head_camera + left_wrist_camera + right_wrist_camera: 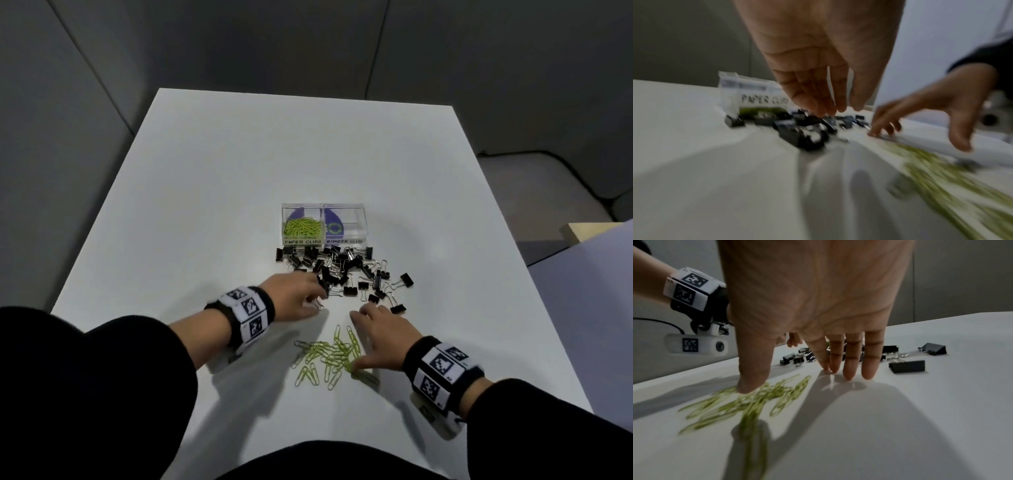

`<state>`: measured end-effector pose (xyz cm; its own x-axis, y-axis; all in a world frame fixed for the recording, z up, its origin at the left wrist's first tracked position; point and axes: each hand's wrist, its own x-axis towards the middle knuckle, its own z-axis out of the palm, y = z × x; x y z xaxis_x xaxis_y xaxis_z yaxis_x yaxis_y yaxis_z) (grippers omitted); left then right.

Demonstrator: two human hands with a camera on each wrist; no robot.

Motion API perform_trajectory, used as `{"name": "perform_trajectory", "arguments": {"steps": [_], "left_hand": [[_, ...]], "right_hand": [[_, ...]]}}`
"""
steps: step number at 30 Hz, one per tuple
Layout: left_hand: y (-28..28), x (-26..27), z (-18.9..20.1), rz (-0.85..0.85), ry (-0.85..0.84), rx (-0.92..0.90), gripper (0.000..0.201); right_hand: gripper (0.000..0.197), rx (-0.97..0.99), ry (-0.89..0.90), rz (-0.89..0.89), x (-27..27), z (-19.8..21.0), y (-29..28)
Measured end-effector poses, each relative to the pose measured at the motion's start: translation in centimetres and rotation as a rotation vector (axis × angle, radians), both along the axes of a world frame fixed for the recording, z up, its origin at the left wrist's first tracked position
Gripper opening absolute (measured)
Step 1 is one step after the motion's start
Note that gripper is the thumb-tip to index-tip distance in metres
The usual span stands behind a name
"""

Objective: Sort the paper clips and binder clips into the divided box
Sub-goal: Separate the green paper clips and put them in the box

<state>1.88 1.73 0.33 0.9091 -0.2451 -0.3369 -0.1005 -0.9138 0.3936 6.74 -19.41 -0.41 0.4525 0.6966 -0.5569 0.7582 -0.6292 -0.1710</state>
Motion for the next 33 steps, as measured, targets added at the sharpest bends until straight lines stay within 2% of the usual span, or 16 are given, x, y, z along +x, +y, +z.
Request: {"name": "perform_trajectory", "arguments": {"steps": [3, 5, 9, 13, 18, 20, 23, 28, 33], "left_hand": [[-1.6, -2.6, -1.7, -0.074, 0.129, 0.099, 0.070], [-2.4, -3.9, -2.2, -0.095, 0.135, 0.118, 0.077], [-3.8, -5.4, -2.7, -0.078, 0.114, 0.100, 0.068], [-4.6, -6.3, -2.7, -0.020, 0.095, 0.052, 0.054], [-3.7, -7.8, -2.7, 0.067, 0.087, 0.058, 0.073], [-3.2, -8.4, -2.7, 0.103, 0.110, 0.035, 0.075], [-2.6, -8.9, -2.5, 0.114, 0.135, -0.003, 0.068], [-3.1, -8.4, -2.9, 0.149, 0.114, -0.019, 0.055], [-4.2, -7.9, -3.1, 0.169, 0.082, -0.088, 0.048]], "right_hand": [[0.096, 0.013, -0.037, 0.016, -1.4, -0.8, -0.5], [0.095, 0.033, -0.047, 0.002, -2.2, -1.3, -0.7], [0.073, 0.101, -0.007, -0.055, -3.4, -1.9, -0.8], [0.053, 0.156, 0.029, -0.026, -4.0, -2.2, -0.9], [0.059, 0.136, -0.004, -0.156, -4.1, -2.1, -2.1], [0.049, 0.099, -0.018, -0.180, -4.2, -2.3, -2.5], [0.034, 0.104, 0.003, -0.216, -4.6, -2.4, -2.5], [0.020, 0.140, 0.012, -0.217, -5.1, -2.2, -1.6], [0.023, 0.186, -0.028, -0.144, -5.4, -2.0, -1.4]]}}
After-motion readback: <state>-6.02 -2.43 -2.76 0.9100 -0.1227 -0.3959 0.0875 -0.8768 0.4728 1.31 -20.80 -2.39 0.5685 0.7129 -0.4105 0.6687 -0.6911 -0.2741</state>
